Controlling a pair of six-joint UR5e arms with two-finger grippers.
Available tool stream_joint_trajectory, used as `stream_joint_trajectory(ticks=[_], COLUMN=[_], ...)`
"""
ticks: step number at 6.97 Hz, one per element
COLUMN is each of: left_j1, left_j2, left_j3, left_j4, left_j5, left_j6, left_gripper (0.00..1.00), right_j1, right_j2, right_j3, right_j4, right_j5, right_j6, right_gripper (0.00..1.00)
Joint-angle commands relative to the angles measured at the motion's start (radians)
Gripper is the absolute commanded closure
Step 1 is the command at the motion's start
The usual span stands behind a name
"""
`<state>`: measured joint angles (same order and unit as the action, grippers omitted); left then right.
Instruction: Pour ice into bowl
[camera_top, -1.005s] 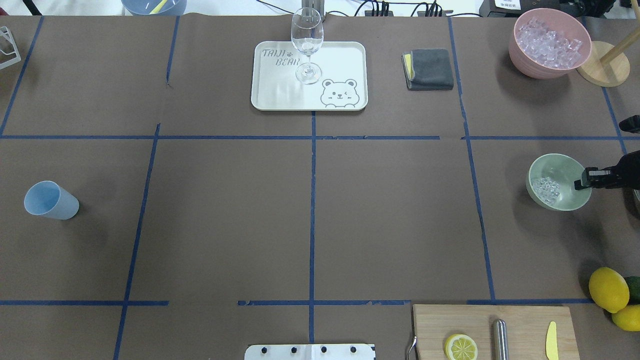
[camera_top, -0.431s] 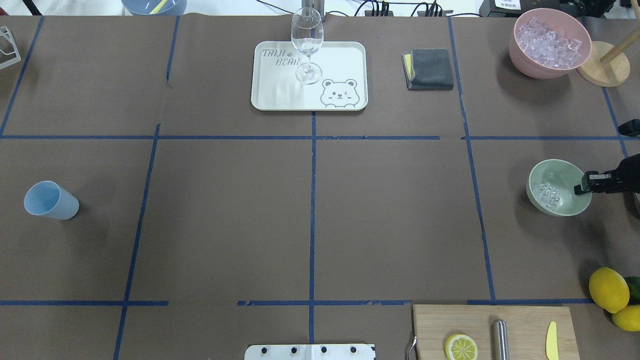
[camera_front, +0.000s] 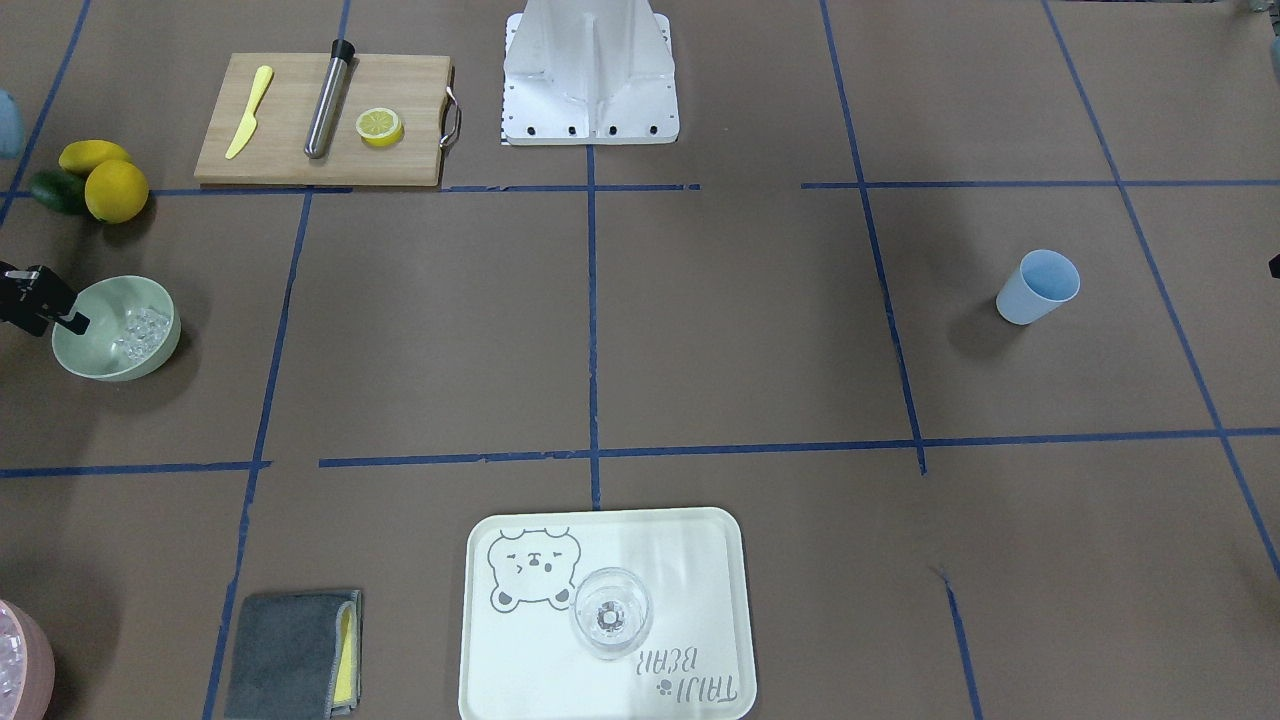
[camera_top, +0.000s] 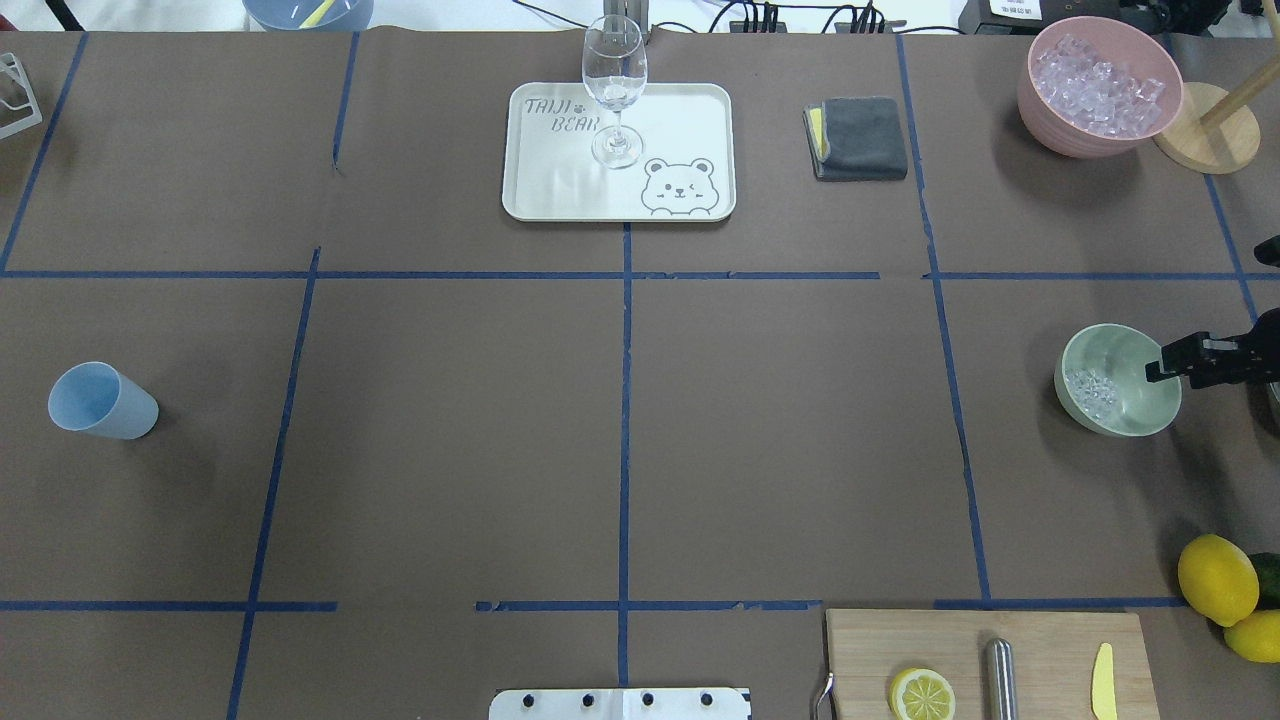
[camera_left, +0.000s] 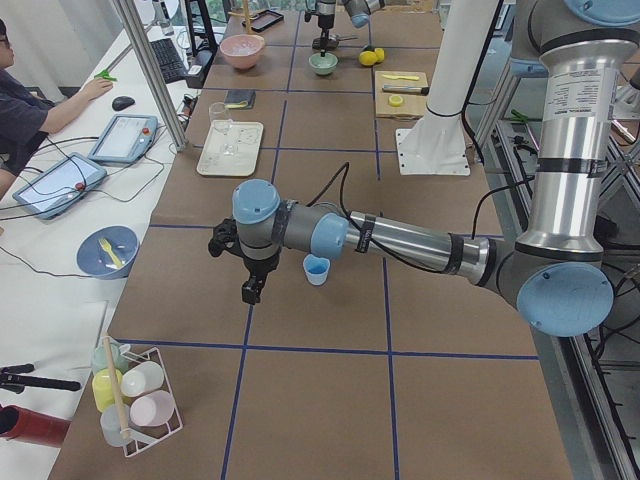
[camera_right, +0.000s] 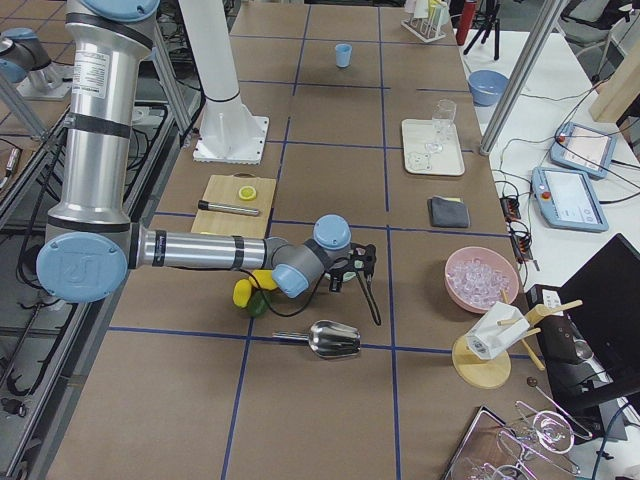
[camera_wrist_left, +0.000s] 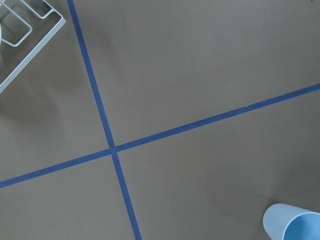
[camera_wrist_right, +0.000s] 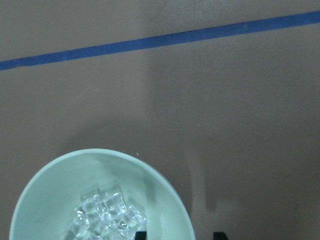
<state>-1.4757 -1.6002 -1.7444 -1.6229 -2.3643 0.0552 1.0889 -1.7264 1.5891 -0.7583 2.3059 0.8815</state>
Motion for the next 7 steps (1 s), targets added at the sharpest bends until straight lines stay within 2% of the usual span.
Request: stream_joint_trajectory(ticks=[1,3,5,6,7], left_j1=[0.0,0.0,-0.002,-0.002,-0.002], left_j2=[-0.001,0.002,0.002,0.002,0.0], left_j3=[0.0,-0.001,-0.001,-0.001,-0.003], left_j4=[-0.002,-0.003,-0.003,-0.003,-0.003], left_j5=[0.002,0.002,0.0,0.002,0.0], left_j6=[0.002,0.002,0.002,0.002,0.0], left_gripper=[0.0,0.0,0.0,0.0,0.0], right_j1=[0.06,0.217,0.386,0.455,0.492], right_j2=[-0.002,0.033,0.088,0.087,0.08], right_j3=[0.002,0.011,0.043,0.089,0.086], right_j4=[-0.086,-0.343,-0.603,-0.718,-0.745], right_j5=[-0.005,-0.003,0.012,0.064,0.09], right_j6=[-0.191,-0.555,-0.826,-0.922,-0.978], right_gripper=[0.0,0.0,0.0,0.0,0.0])
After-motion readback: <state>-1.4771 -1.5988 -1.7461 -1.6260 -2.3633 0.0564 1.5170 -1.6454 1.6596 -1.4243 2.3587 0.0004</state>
